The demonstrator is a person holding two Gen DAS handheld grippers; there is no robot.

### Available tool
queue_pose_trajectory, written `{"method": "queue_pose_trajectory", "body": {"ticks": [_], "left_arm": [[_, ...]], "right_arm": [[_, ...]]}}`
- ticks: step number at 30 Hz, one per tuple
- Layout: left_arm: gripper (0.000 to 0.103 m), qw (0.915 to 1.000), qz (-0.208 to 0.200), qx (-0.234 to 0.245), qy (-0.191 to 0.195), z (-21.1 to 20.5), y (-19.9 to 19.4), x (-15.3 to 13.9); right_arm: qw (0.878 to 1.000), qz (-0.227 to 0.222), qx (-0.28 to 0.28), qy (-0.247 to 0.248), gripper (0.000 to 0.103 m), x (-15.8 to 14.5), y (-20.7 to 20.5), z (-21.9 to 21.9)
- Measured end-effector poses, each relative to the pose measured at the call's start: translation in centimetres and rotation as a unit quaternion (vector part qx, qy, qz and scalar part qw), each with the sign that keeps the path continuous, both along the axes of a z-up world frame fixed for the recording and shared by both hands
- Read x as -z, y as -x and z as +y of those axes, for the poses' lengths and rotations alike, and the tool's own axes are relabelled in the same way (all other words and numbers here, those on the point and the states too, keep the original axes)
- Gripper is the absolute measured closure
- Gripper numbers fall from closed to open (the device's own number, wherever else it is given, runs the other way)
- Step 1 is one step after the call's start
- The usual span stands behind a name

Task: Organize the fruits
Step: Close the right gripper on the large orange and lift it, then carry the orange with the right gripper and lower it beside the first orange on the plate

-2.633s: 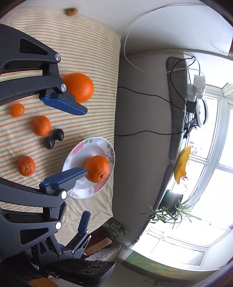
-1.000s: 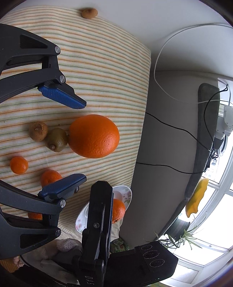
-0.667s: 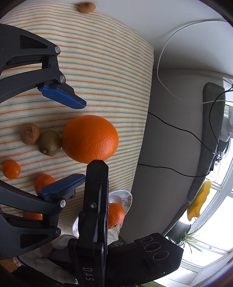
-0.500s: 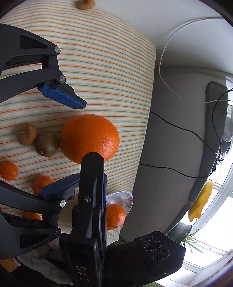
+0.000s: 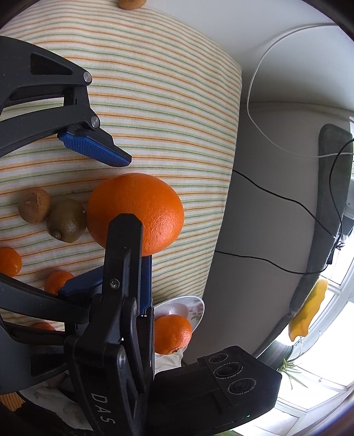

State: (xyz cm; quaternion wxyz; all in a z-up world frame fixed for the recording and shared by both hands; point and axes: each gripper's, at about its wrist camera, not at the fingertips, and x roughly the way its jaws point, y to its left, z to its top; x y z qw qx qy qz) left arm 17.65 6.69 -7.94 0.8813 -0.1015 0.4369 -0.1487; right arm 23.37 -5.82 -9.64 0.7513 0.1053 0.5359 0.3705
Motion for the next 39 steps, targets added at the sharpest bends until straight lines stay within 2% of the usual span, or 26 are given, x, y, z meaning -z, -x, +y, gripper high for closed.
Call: {"method": "queue_pose_trajectory", "body": {"ticks": [1, 3, 23, 39], "left_arm": [[0.04, 1.0, 0.0, 0.001, -0.001, -0.1, 0.0, 0.0], [0.042, 1.0, -0.002, 0.001, -0.005, -0.3, 0.0, 0.0], [0.042, 0.9992, -0.035, -0.005, -0.019, -0.5, 1.3, -1.5], [0.042, 0.998, -0.061, 0.008, -0.016, -2.7, 2.5, -3.9]], "right_arm": [[1.0, 0.002, 0.0, 0.0, 0.038, 0.1, 0.0, 0.1], [1.0, 0.005, 0.001, -0.003, 0.04, 0.3, 0.0, 0.2], [1.0, -0.022, 0.001, -0.016, 0.04, -0.8, 1.2, -0.9], [0.999, -0.047, 0.012, -0.025, 0.04, -3.4, 3.1, -5.1]]}}
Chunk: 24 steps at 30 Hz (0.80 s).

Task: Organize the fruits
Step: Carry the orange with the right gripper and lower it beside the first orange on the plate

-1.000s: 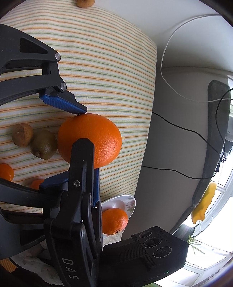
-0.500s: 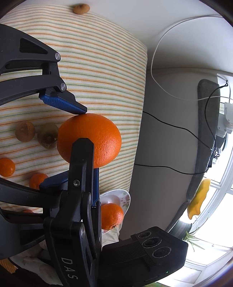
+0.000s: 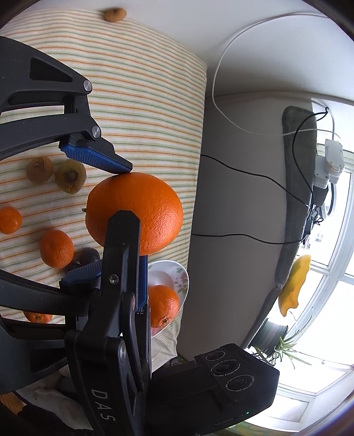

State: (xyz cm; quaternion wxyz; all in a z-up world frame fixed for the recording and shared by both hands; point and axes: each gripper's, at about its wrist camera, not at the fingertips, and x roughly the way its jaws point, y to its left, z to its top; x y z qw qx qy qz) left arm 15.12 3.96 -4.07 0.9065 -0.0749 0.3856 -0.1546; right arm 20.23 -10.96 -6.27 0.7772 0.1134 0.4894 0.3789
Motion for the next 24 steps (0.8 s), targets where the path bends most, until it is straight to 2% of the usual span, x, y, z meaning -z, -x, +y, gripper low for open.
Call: {"method": "queue_pose_trajectory", "body": {"ticks": [24], "left_arm": [[0.042, 0.9986, 0.004, 0.05, 0.016, -7.7, -2.1, -0.4]], "right_arm": [[0.998, -0.004, 0.06, 0.009, 0.041, -1.2, 1.4, -9.0]]}}
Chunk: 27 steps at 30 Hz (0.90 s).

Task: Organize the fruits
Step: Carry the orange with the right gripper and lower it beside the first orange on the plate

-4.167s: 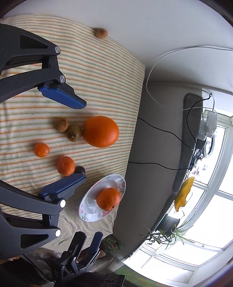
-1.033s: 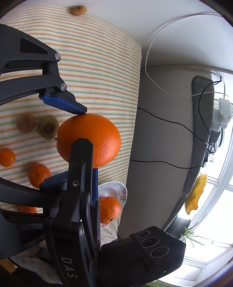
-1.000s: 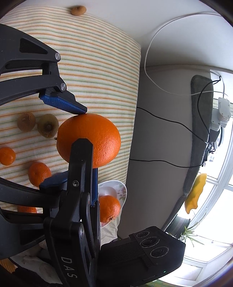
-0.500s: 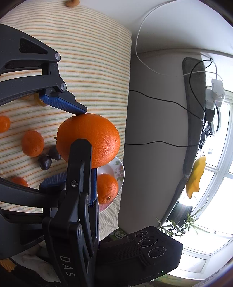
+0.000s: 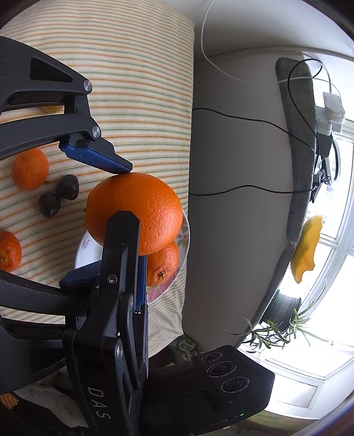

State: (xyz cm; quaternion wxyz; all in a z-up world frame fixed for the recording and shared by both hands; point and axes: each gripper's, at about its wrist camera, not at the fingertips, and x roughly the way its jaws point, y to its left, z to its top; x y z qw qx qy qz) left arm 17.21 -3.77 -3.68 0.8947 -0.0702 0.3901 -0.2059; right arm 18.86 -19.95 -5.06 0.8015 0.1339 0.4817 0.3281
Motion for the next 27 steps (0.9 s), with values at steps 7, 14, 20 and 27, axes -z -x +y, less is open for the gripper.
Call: {"method": "queue_pose_trajectory", "body": {"ticks": [7, 14, 20, 27], "left_arm": [[0.042, 1.0, 0.006, 0.004, 0.004, -0.5, -0.5, 0.2], [0.042, 0.9998, 0.013, 0.011, 0.004, -1.1, -0.6, 0.6], [0.043, 0.9995, 0.025, 0.019, 0.01, -1.3, -0.9, 1.1], [0.044, 0.9993, 0.027, 0.023, 0.007, -1.5, -0.7, 1.2]], "right_arm": [[1.0, 0.001, 0.009, 0.005, 0.041, 0.2, -0.2, -1.0], [1.0, 0.002, 0.017, 0.009, 0.041, 0.4, -0.6, -1.2], [1.0, 0.002, 0.027, 0.013, 0.041, 0.4, -0.9, -1.6], [0.999, -0.014, 0.029, 0.008, 0.041, -0.2, -0.5, -2.4]]}}
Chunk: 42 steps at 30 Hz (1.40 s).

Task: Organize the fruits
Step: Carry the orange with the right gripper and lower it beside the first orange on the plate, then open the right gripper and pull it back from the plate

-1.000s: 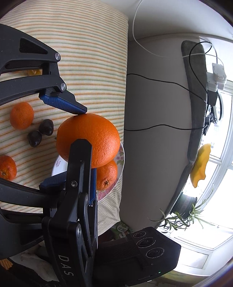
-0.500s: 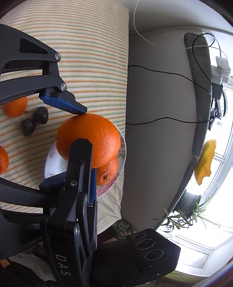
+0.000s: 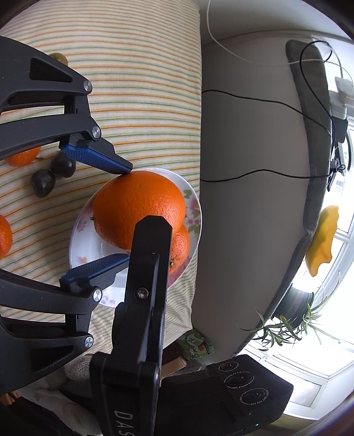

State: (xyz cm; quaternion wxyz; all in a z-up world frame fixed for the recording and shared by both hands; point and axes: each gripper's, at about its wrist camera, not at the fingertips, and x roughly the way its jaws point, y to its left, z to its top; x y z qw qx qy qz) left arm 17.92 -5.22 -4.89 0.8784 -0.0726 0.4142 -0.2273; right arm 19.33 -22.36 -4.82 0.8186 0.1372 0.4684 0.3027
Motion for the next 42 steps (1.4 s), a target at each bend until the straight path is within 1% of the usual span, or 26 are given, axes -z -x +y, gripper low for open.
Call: {"method": "queue_pose_trajectory", "body": {"ticks": [7, 16, 25, 29, 34, 35, 42], "left_arm": [[0.044, 0.9999, -0.014, 0.0, -0.006, -0.1, 0.6, -0.9], [0.044, 0.9998, -0.015, -0.006, -0.01, 0.2, 1.7, -1.0], [0.044, 0.9996, -0.024, -0.011, -0.013, 0.7, 3.3, -1.6], [0.044, 0.9994, -0.028, -0.014, -0.013, 0.8, 4.2, -1.8], [0.043, 0.9991, -0.034, -0.018, -0.017, 0.9, 4.9, -2.2], [0.041, 0.9991, -0.034, -0.02, -0.017, 1.0, 5.1, -2.2], [0.041, 0.9983, -0.039, -0.04, -0.015, 2.6, 6.6, -2.4]], "right_arm": [[1.0, -0.005, -0.001, 0.003, 0.041, -0.3, 0.2, 0.3], [1.0, -0.009, 0.01, -0.002, 0.041, -0.5, 0.9, -0.8], [1.0, -0.021, 0.013, 0.009, 0.04, -0.7, 2.2, -1.3], [0.999, -0.026, 0.017, 0.013, 0.037, -0.7, 2.6, -1.6], [0.999, -0.031, 0.017, 0.02, 0.036, -0.8, 3.2, -1.9], [0.999, -0.033, 0.017, 0.023, 0.036, -0.9, 3.4, -1.9], [0.997, -0.066, 0.026, 0.041, 0.035, -1.5, 5.2, -2.2]]}}
